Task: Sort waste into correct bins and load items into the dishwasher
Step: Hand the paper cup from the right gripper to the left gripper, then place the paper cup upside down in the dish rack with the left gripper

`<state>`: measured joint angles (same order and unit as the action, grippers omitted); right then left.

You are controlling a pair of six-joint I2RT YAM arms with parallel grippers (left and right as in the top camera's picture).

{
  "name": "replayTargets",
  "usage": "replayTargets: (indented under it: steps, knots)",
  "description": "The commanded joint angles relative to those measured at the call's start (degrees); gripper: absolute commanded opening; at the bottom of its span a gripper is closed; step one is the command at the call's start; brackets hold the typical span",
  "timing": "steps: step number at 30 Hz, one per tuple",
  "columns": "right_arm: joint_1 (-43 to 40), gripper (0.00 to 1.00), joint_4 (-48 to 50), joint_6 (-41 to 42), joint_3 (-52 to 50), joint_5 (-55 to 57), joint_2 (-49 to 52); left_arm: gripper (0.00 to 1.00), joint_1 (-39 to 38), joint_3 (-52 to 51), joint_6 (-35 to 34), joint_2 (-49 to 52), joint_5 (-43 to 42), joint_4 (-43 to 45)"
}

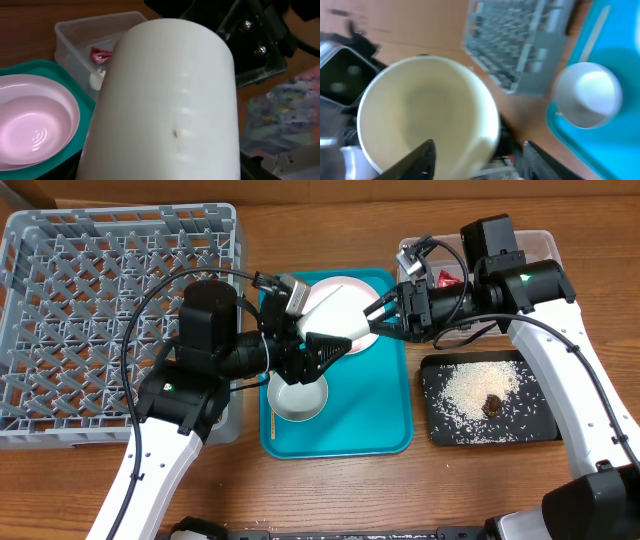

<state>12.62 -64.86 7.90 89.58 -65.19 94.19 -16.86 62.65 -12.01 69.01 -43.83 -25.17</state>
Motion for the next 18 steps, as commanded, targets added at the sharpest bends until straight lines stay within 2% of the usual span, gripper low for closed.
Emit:
replayTargets:
  steps: [1,2,9,11,14,18]
  knots:
    - [-0.07,0.60,-1.75,-0.61,0.44,9.16,-0.79,0.52,0.57,0.83,1.75,0.17,12.07,-2.19]
    - [-0.39,0.60,-2.49,-0.63,0.44,12.22,-0.79,0.51,0.81,0.83,1.75,0.02,14.01,-3.78]
    - [-4.35,0.59,-12.02,-0.66,0.50,34.53,-1.18,0.28,6.60,1.81,1.73,-3.02,26.29,-17.88]
    - [-5.81,0.59,-14.47,-0.70,0.50,40.96,-1.66,0.15,9.66,2.86,1.73,-4.00,29.49,-22.12]
    - [-8.15,0.60,-16.98,-0.70,0.50,48.70,-2.60,0.04,15.45,5.31,1.73,-4.92,35.26,-28.68]
    - [-11.91,0.60,-19.65,-0.94,0.50,53.90,-3.23,0.04,24.48,8.11,1.73,-4.96,40.85,-34.95]
